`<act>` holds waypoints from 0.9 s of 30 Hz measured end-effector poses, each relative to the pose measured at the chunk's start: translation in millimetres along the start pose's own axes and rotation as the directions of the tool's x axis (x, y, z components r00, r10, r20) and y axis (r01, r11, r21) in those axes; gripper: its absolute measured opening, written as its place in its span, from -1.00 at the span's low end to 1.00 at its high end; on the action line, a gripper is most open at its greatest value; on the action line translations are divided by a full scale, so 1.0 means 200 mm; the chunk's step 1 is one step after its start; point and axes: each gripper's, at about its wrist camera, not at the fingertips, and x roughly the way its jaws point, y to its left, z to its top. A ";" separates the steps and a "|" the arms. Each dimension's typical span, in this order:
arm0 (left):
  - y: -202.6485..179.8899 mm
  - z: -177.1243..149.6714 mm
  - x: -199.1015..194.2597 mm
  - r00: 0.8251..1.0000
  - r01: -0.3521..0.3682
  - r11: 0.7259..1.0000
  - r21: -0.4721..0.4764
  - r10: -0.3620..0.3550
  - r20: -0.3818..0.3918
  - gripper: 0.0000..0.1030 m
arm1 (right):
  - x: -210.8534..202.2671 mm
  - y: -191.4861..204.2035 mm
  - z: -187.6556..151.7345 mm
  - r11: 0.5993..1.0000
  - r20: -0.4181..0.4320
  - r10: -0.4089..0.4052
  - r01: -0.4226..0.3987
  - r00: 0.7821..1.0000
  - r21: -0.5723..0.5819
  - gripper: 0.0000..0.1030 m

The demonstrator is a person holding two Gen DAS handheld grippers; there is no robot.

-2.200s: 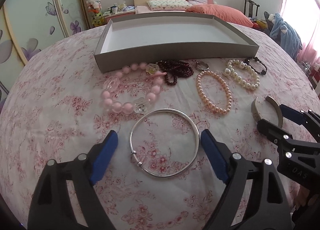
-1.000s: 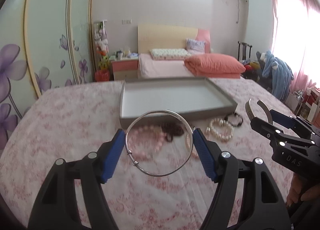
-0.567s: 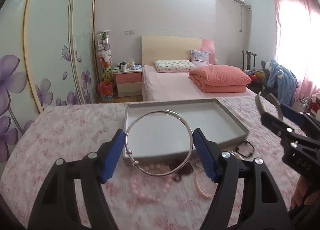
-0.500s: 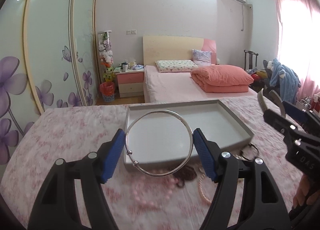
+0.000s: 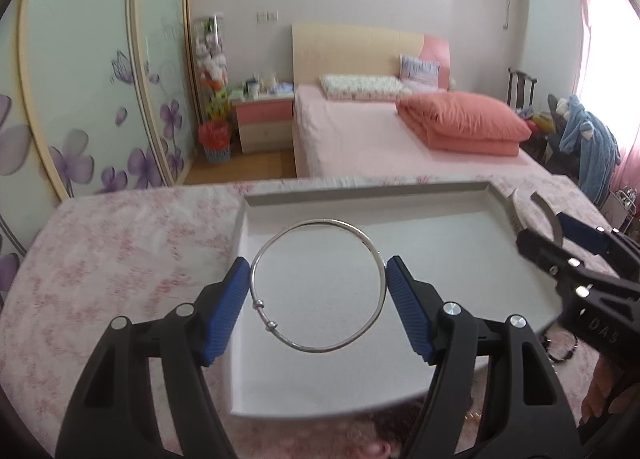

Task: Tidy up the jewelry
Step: 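Carry the bangle and cuff into the grey tray and open both tools, then lift both open tools out of the tray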

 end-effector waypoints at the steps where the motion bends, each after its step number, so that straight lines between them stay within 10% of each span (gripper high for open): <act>1: 0.00 0.00 0.04 1.000 0.003 1.000 -0.002 -0.003 -0.013 0.33 | 0.06 -0.01 0.00 1.000 -0.038 -0.001 0.001 0.999 0.003 0.28; 14: 0.03 -0.02 0.21 0.996 0.019 0.999 -0.036 -0.022 -0.086 0.38 | 0.14 -0.09 -0.04 0.999 -0.115 0.002 0.004 0.993 0.047 0.54; 27: 0.23 -0.09 -0.18 1.000 -0.019 0.995 -0.097 0.018 -0.007 0.48 | -0.18 -0.24 -0.02 0.994 -0.018 -0.034 0.036 0.999 0.099 0.54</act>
